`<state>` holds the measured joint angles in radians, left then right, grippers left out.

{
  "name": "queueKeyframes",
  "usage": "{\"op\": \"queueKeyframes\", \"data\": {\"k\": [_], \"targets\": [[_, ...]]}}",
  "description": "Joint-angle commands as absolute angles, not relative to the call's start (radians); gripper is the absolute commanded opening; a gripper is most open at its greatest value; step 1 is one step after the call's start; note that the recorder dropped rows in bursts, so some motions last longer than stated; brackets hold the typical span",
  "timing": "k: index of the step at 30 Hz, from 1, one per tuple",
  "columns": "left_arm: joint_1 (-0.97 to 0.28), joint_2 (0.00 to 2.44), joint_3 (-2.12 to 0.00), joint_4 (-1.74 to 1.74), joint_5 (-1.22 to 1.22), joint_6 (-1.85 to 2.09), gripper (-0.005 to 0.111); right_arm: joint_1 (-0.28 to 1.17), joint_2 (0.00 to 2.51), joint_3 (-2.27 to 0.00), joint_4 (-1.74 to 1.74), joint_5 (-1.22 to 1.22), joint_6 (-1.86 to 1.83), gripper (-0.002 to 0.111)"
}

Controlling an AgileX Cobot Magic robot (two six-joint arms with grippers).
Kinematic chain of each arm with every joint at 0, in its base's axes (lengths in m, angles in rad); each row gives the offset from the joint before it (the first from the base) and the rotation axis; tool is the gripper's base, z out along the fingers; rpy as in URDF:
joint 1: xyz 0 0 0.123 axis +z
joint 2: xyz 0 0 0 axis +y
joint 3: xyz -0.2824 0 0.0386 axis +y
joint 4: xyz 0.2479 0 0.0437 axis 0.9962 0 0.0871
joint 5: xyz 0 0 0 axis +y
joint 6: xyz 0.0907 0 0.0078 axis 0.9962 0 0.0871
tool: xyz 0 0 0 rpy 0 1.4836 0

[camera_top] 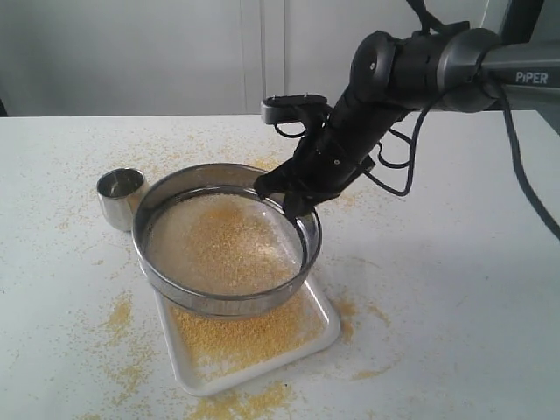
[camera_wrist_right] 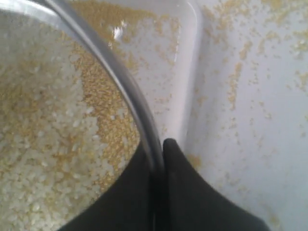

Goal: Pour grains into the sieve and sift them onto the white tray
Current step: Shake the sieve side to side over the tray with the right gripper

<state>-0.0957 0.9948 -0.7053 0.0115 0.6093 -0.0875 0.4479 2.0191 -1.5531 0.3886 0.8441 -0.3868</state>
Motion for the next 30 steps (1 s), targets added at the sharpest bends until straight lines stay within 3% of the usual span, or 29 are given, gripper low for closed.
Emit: {"op": "queueKeyframes", "data": {"k": [1, 3, 6, 10, 13, 17, 21, 24, 26, 28, 30], "targets": [[-0.092, 0.986, -0.7, 0.006, 0.615, -0.09, 0.0, 0.437, 1.98, -1.56, 0.323, 0.799, -0.28, 0.0], [-0.092, 0.986, -0.7, 0.006, 0.615, -0.09, 0.0, 0.438, 1.982, -1.544, 0.38, 0.751, -0.119, 0.0], [-0.092, 0.986, -0.7, 0.006, 0.615, -0.09, 0.0, 0.456, 1.978, -1.565, 0.339, 0.851, -0.542, 0.0], [-0.092, 0.986, -0.7, 0.006, 0.615, -0.09, 0.0, 0.445, 1.98, -1.546, 0.356, 0.743, -0.156, 0.0], [-0.092, 0.986, -0.7, 0.006, 0.615, -0.09, 0.0, 0.459, 1.984, -1.556, 0.316, 0.839, -0.536, 0.0], [-0.092, 0.986, -0.7, 0.006, 0.615, -0.09, 0.0, 0.439, 1.985, -1.533, 0.347, 0.744, -0.132, 0.0], [-0.092, 0.986, -0.7, 0.006, 0.615, -0.09, 0.0, 0.447, 1.987, -1.548, 0.297, 0.84, -0.523, 0.0], [-0.092, 0.986, -0.7, 0.006, 0.615, -0.09, 0.0, 0.428, 1.991, -1.545, 0.322, 0.755, -0.122, 0.0], [-0.092, 0.986, -0.7, 0.006, 0.615, -0.09, 0.0, 0.441, 1.999, -1.548, 0.394, 0.779, -0.243, 0.0], [-0.092, 0.986, -0.7, 0.006, 0.615, -0.09, 0.0, 0.452, 1.987, -1.569, 0.359, 0.865, -0.609, 0.0], [-0.092, 0.986, -0.7, 0.006, 0.615, -0.09, 0.0, 0.443, 1.972, -1.567, 0.308, 0.81, -0.471, 0.0]]}}
